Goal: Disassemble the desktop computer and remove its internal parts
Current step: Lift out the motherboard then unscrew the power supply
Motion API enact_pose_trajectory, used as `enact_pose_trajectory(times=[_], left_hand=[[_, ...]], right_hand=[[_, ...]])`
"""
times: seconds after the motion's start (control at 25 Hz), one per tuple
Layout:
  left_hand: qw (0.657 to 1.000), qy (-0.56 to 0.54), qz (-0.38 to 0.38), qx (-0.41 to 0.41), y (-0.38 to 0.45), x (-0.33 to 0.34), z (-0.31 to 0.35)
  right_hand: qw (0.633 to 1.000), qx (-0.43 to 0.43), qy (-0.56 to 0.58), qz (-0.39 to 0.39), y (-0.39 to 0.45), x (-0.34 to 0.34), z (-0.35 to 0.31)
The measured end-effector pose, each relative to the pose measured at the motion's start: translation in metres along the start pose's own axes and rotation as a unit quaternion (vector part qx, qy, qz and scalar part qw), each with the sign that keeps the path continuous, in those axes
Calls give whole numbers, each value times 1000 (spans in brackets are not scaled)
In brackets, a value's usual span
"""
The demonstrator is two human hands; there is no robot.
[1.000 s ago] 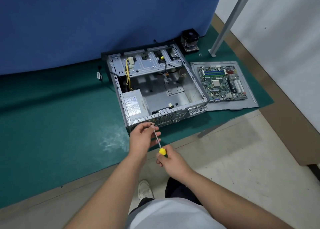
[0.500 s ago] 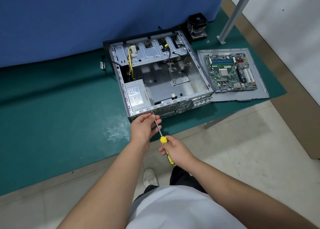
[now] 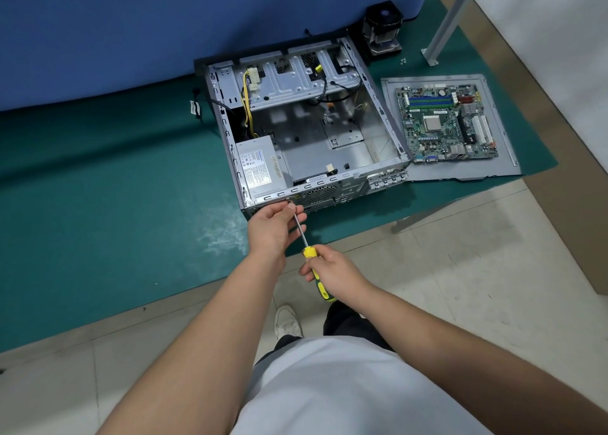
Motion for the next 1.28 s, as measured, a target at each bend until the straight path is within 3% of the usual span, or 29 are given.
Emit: enact_pose_trajectory(times=[0.48,0.76,0.84,1.04,1.16,1.28], left_hand=[[1000,-5,-2,-20,-1,1,7],[996,88,-17,-31,-10,-4,2],[994,99,-15,-34,-11,-4,1],[987,157,11,-16,-11,-2,1],[989,144,7,-10,-11,-2,1],[992,127,-15,-15,-12,-3,3]], right_hand=[[997,-22,64,25,-12,4,-11],[997,-19,32,61,-16,9,-11],[997,-15,2,74,-17,10,-14],[963,-14,-208,173,-14,7,-21],[979,-9,-124,161,-9,12,-19],[991,40,116,48,-8,6,-17]])
Point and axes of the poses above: each hand's wrist, its own y-axis towards the middle knuckle, its own x-axis out of the palm, z = x × y, the point moved 1 cm from there along y, towards the middle knuckle, and after that the axes turned 1 degree about x, right-handed, at the moved point
